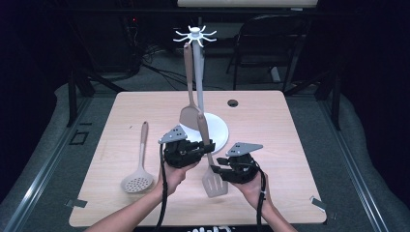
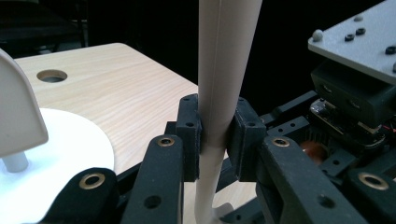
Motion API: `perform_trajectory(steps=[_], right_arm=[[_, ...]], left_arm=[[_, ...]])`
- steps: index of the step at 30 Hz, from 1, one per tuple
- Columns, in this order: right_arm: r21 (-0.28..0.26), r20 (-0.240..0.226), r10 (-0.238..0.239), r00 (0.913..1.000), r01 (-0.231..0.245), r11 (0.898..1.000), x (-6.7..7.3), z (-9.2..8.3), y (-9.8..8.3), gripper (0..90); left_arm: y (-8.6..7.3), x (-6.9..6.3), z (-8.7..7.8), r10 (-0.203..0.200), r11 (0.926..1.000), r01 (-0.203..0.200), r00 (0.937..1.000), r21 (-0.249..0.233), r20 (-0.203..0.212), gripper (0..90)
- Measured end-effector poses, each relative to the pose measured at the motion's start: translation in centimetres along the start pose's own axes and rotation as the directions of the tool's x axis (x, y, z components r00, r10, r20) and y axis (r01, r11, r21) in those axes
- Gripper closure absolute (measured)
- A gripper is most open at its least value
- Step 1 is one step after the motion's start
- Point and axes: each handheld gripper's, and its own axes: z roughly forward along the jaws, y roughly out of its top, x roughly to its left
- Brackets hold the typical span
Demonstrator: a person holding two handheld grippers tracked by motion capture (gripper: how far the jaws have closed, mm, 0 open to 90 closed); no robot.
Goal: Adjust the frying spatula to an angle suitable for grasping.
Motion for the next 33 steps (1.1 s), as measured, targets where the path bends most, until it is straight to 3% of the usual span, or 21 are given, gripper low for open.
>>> perform_trajectory(steps=[8, 13, 17, 22, 26, 33], right_arm=[[0.028, 0.059, 0.007, 0.9982, -0.009, 1.0, -1.5, -1.3, -0.8, 35.6], [0.076, 0.107, -0.011, 0.9941, 0.003, 0.997, -2.3, -1.4, -1.1, 14.0], [0.096, 0.125, -0.016, 0.9921, 0.004, 0.995, -2.8, -1.2, -1.2, 5.1], [0.121, 0.147, -0.025, 0.9888, 0.008, 0.993, -3.4, -1.3, -1.3, 1.6], [0.137, 0.189, -0.052, 0.9805, 0.026, 0.99, -3.8, -1.5, -1.3, 0.0], [0.133, 0.212, -0.04, 0.9765, 0.012, 0.991, -4.7, -1.9, -1.5, 0.0]], left_arm=[[1.7, 0.8, -0.2, 0.021, 0.9997, -0.021, 0.9998, -0.009, -0.002, 76.7], [2.7, 1.3, -0.2, 0.044, 0.999, -0.044, 0.999, -0.006, -0.004, 76.7], [3.5, 1.5, -0.2, 0.063, 0.998, -0.063, 0.9979, -0.004, -0.01, 76.8], [4.2, 1.7, -0.2, 0.076, 0.9971, -0.076, 0.997, -0.004, -0.015, 76.8], [4.8, 2.0, -0.2, 0.093, 0.9956, -0.093, 0.9954, -0.003, -0.021, 76.8], [6.4, 2.3, 0.0, 0.122, 0.9925, -0.122, 0.9923, 0.003, -0.022, 76.9]])
